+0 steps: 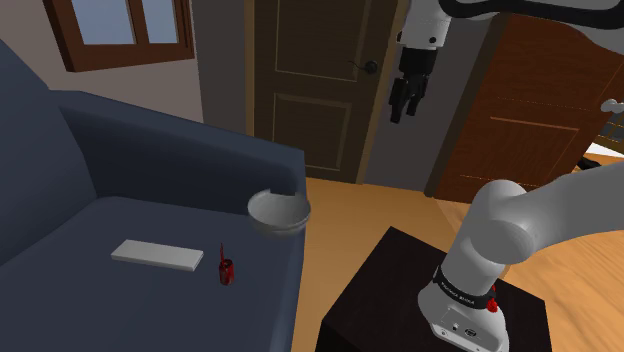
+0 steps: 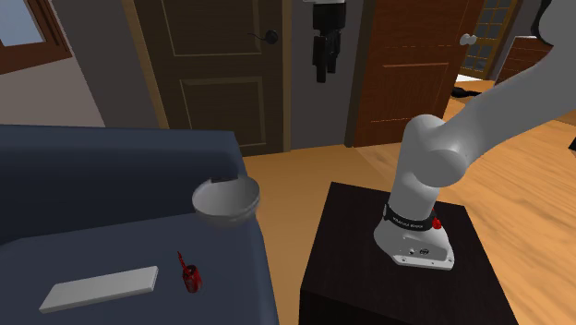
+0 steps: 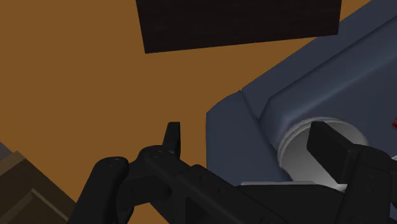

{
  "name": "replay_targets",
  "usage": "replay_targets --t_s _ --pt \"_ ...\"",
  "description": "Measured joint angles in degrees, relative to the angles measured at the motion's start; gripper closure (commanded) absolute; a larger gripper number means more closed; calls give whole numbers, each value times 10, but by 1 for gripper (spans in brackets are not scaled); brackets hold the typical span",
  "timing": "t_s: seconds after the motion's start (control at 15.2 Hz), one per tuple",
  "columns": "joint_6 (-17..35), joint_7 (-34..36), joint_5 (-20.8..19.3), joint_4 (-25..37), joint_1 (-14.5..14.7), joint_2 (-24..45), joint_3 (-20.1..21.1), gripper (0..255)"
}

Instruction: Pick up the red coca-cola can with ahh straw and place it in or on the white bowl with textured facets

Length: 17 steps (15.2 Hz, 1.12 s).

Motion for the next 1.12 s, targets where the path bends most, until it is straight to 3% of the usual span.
replay_targets --t_s 0.26,0.59,1.12 --pt "20 24 16 -17 5 7 18 0" --pt "70 87 57 -46 21 39 69 0" --pt "164 183 110 -60 44 127 148 0"
